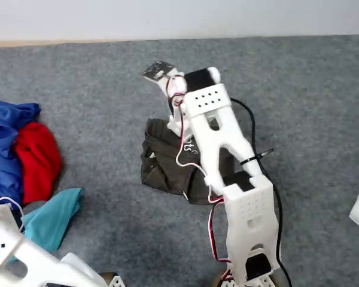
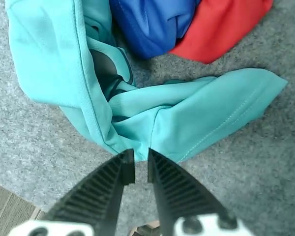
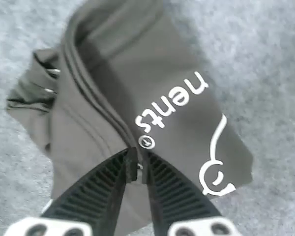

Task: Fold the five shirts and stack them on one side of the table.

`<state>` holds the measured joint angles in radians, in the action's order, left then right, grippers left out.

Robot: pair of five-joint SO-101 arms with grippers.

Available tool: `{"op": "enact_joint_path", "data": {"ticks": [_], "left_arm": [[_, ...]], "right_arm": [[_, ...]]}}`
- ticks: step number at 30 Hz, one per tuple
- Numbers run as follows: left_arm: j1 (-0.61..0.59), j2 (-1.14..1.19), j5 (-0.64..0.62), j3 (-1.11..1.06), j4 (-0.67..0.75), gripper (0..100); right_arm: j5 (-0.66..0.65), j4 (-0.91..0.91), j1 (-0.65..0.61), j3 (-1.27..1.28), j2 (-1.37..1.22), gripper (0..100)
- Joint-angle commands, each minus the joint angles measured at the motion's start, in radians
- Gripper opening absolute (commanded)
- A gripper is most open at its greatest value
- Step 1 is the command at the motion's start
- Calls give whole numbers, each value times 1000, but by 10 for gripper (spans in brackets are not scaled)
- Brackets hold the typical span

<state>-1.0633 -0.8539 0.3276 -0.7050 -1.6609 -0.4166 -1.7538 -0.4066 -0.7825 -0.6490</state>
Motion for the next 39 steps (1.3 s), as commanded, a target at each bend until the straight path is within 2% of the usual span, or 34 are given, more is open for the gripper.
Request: {"op": "enact_joint_path", "data": {"ticks": [1, 8, 15, 31, 34, 39], "left_arm": [[6, -20, 6, 2, -6, 58], [5, -20, 6, 2, -6, 58], [8, -20, 6, 2, -6, 58], [3, -20, 6, 2, -8, 58], [3, -20, 6, 2, -8, 58], [3, -20, 6, 2, -11, 58]], "right_arm": [[-15, -42, 48, 6, 81, 10], [-57, -41, 85, 249, 143, 9], [-58, -19, 65, 281, 102, 9], [-52, 13, -369, 278, 79, 9], [-52, 1, -403, 278, 128, 9], [-55, -16, -369, 278, 213, 9]]}}
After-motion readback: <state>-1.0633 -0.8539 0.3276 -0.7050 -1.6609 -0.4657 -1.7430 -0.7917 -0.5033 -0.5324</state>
